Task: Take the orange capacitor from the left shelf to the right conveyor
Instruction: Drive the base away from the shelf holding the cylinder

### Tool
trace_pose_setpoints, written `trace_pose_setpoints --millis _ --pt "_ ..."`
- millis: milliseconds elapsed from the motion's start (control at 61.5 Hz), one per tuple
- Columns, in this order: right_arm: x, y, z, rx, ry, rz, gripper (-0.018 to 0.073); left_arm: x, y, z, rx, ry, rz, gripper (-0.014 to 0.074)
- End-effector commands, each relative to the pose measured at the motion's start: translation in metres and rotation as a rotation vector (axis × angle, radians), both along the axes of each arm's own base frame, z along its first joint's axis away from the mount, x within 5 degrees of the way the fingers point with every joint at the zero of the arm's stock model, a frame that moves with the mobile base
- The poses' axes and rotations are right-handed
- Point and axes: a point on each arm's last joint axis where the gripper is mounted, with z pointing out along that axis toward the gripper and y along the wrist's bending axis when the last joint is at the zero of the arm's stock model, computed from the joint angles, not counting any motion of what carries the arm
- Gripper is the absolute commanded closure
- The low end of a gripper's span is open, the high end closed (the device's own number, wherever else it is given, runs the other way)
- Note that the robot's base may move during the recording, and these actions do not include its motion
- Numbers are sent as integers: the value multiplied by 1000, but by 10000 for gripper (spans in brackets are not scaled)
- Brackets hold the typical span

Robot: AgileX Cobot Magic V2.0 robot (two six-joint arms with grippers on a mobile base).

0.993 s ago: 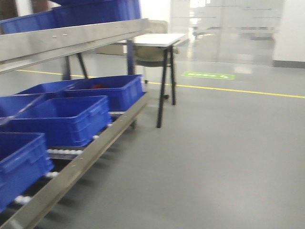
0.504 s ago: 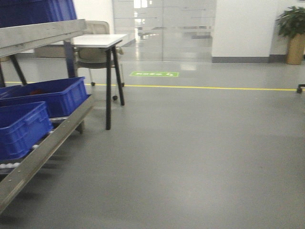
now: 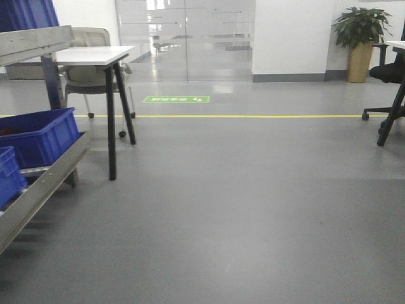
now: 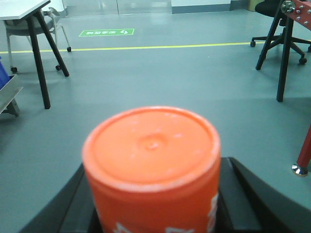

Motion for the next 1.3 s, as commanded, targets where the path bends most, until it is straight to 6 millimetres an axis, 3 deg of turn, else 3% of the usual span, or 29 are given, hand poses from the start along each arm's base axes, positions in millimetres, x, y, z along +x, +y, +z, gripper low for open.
trace_pose_setpoints --millis 0,1286 --pt "0 0 19 -11 -108 -2 387 -2 1 10 -10 -105 8 723" --pt "0 0 19 -11 -108 -2 387 -2 1 10 -10 -105 8 723"
